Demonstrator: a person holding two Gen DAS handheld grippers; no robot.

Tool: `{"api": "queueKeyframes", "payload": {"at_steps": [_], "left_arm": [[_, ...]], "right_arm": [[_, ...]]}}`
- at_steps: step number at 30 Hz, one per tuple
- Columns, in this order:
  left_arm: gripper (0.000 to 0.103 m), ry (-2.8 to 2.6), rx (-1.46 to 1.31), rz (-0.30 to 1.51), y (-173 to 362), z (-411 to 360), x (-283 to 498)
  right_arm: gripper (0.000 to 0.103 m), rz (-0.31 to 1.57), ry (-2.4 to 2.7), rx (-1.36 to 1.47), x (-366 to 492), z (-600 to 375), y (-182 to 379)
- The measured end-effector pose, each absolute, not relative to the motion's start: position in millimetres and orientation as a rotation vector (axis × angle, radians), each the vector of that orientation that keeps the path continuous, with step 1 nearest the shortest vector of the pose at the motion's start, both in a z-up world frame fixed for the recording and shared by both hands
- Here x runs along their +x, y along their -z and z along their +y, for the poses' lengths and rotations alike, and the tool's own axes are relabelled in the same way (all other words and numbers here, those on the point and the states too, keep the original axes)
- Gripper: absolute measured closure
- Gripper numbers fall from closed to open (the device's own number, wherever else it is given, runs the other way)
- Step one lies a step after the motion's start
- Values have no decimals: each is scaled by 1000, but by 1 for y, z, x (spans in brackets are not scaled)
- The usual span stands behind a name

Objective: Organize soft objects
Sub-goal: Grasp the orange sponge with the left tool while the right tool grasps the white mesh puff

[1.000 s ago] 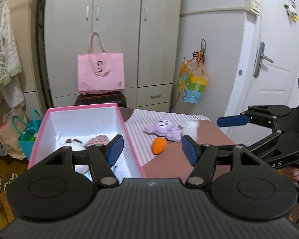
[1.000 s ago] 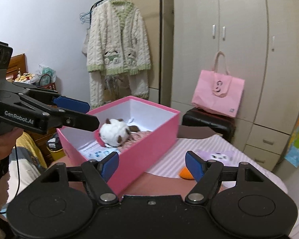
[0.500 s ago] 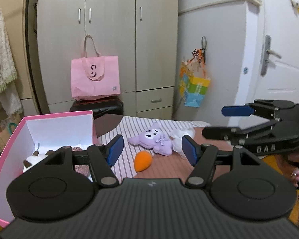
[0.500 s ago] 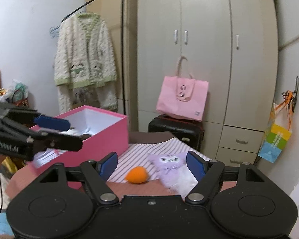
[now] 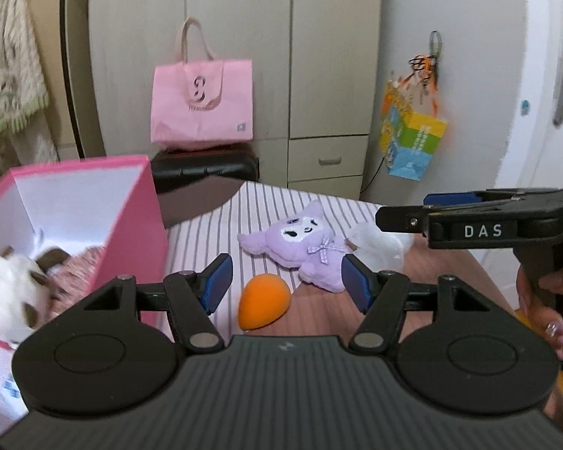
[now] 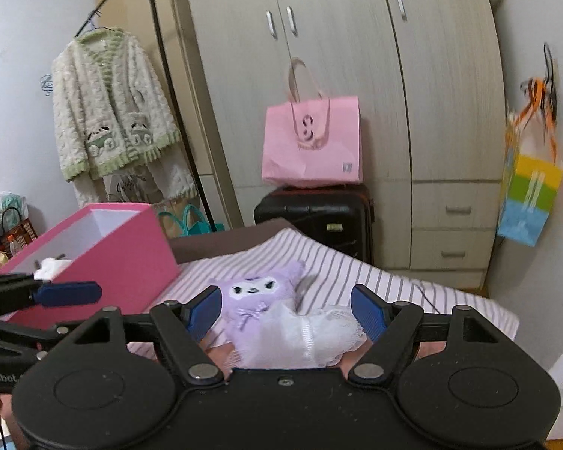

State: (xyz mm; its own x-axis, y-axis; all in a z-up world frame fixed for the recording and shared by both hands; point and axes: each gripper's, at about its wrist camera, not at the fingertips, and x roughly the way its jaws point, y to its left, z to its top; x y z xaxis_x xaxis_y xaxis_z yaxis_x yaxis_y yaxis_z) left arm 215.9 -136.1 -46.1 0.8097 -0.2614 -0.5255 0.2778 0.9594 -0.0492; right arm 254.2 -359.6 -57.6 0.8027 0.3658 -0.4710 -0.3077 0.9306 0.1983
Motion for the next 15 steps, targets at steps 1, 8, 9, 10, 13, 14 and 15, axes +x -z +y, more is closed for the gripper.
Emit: {"api": "queueKeyframes", "payload": {"at_steps": [1, 8, 9, 10, 13, 14, 15], "left_arm": [[40, 283, 18, 566, 50, -137, 220], [41, 210, -27, 623, 80, -142, 248], [41, 197, -36, 630, 84, -142, 252], [41, 182, -47, 637, 87, -141, 256], [41, 170, -80, 652, 90, -137, 259], [41, 175, -81, 651, 91, -137, 259], [41, 173, -75, 654, 93, -138, 260]], "right_arm": [[23, 534, -359, 111, 261, -360, 62], [23, 559, -361, 27, 283, -353, 88], [23, 566, -368, 6, 284, -350, 92], [23, 571, -374, -6, 284, -349, 95], [23, 552, -404, -10, 278, -347, 99], [21, 540, -421, -18, 276, -347, 99], [21, 533, -430, -38, 273, -346, 98]]}}
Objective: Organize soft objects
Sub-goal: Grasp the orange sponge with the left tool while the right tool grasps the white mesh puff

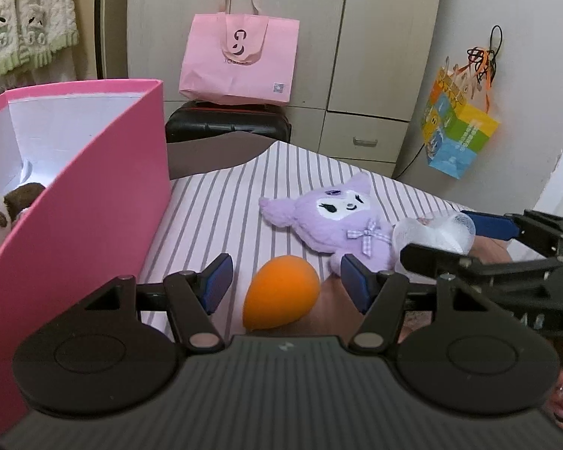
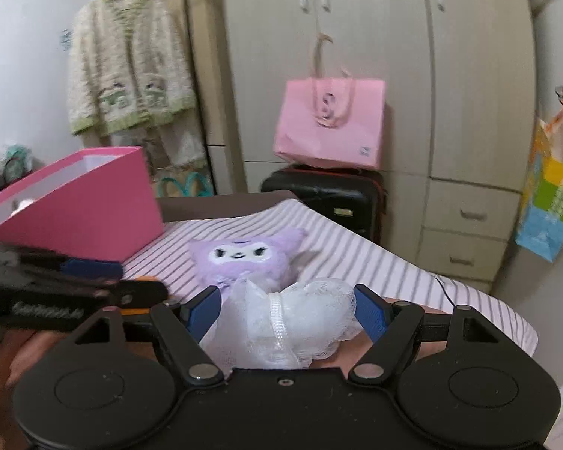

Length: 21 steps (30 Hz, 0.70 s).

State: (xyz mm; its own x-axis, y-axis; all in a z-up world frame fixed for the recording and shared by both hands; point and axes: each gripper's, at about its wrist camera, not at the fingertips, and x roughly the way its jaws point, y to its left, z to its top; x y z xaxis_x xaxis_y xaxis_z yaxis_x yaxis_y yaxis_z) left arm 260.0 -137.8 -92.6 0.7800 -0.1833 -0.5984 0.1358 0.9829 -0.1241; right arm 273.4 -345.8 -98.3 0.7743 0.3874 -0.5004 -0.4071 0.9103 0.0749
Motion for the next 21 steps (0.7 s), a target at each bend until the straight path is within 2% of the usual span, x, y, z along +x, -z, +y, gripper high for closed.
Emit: {"api": "queueKeyframes", "payload": {"at_steps": [4, 9, 14, 16, 21], "left_arm": [[42, 169, -85, 666, 96, -138, 265], [42, 165, -94, 673, 102, -136, 268], [45, 174, -101, 686, 110, -137, 270], [59, 180, -104, 698, 111, -136, 270], [62, 204, -126, 700, 109, -133, 265]], "right_arm": [[21, 537, -420, -127, 271, -338, 102], [23, 583, -448, -106, 270, -345, 111], [42, 590, -443, -112, 266, -344, 119], [48, 590, -442, -118, 264, -344, 119], [58, 559, -419, -134, 250, -340, 119]]}}
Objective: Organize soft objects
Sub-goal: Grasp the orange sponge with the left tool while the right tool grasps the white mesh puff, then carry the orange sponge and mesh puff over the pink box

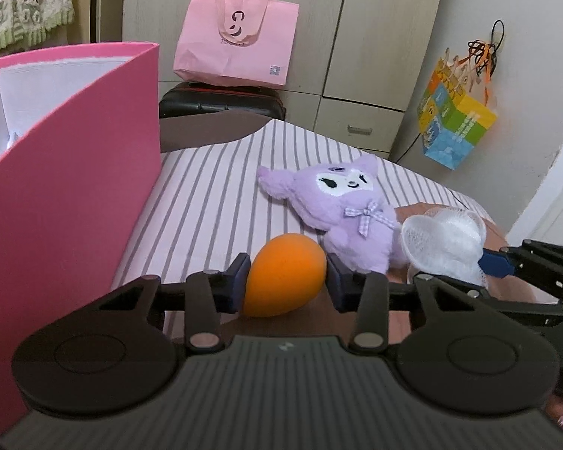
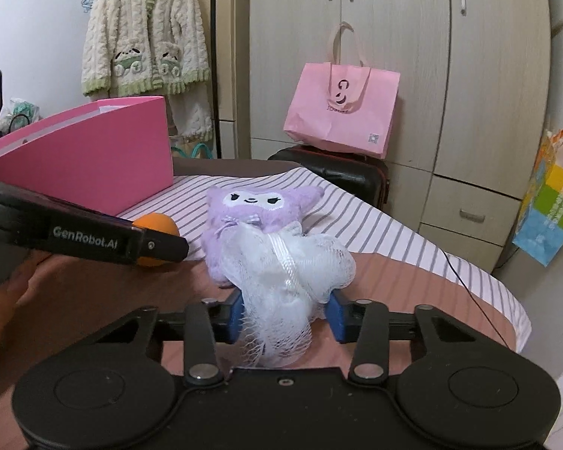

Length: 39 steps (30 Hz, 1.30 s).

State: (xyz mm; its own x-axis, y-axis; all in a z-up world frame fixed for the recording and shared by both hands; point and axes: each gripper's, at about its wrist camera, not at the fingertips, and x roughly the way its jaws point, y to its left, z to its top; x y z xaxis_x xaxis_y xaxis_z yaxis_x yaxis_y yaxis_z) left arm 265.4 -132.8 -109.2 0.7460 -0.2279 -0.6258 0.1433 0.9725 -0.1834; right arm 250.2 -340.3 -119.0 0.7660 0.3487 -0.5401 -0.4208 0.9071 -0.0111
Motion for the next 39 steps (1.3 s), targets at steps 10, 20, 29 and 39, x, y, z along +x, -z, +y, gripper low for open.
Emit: {"api": "queueKeyframes", "payload": {"at_steps": [10, 20, 29, 39], "left_arm": [[62, 231, -137, 692, 101, -127, 242], [62, 324, -129, 710, 87, -121, 201], [62, 382, -124, 780, 87, -100, 159], [62, 487, -144, 835, 89, -79, 116]], "right_arm": [[59, 580, -314, -36, 226, -350, 113], [58, 595, -311, 27, 189, -338, 102], [57, 639, -338, 38, 149, -324, 99], [57, 695, -384, 9, 104, -308, 93]]}}
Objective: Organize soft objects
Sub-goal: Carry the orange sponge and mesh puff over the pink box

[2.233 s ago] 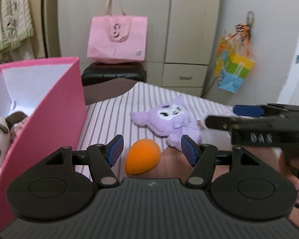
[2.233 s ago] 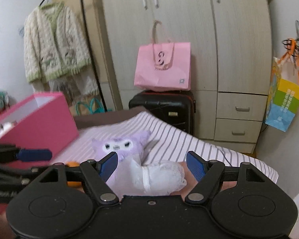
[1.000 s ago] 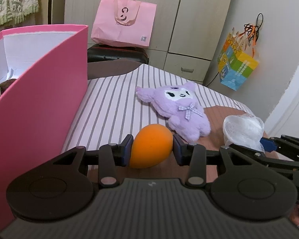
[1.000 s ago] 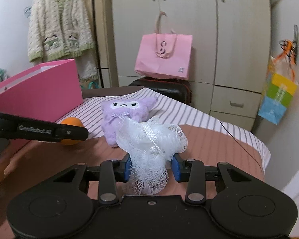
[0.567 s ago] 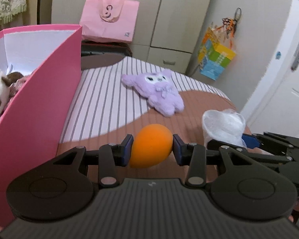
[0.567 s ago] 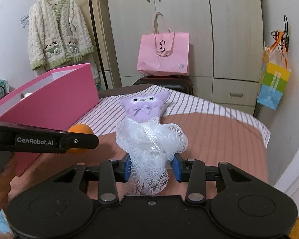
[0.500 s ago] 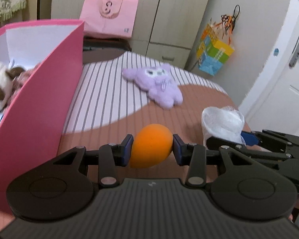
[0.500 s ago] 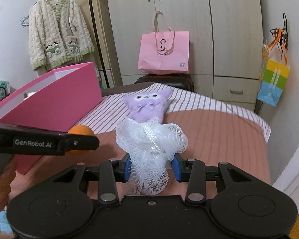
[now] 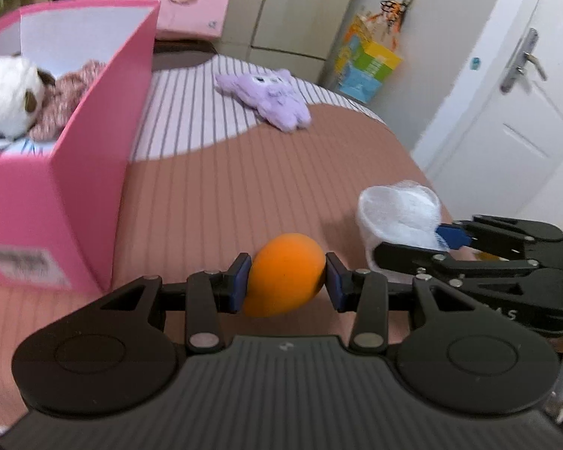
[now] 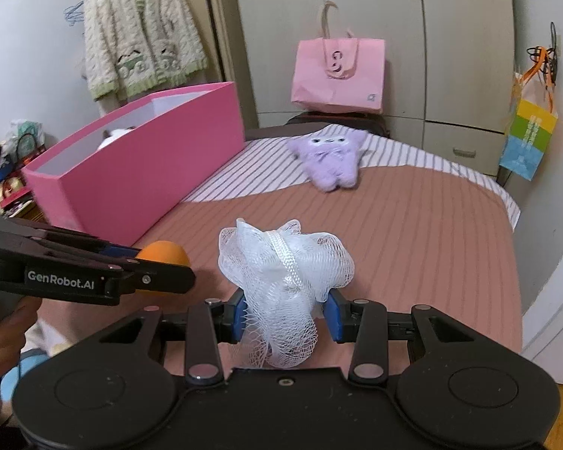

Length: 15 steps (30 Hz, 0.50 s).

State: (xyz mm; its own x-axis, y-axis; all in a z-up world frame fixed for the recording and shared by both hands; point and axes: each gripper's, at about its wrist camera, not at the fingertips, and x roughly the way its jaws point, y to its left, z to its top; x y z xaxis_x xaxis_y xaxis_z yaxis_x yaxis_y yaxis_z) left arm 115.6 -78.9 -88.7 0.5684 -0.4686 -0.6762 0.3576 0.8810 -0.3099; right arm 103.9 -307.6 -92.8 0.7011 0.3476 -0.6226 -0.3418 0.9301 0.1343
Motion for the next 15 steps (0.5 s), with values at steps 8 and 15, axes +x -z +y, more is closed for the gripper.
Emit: {"api": "queueKeyframes", "payload": {"at_steps": [8, 15], "left_arm": [[62, 561, -172, 876, 81, -40, 81], [62, 512, -136, 894, 62, 5, 56]], "right_arm": [[57, 742, -493, -43, 73, -280, 82], [57, 744, -651, -74, 57, -243, 61]]}}
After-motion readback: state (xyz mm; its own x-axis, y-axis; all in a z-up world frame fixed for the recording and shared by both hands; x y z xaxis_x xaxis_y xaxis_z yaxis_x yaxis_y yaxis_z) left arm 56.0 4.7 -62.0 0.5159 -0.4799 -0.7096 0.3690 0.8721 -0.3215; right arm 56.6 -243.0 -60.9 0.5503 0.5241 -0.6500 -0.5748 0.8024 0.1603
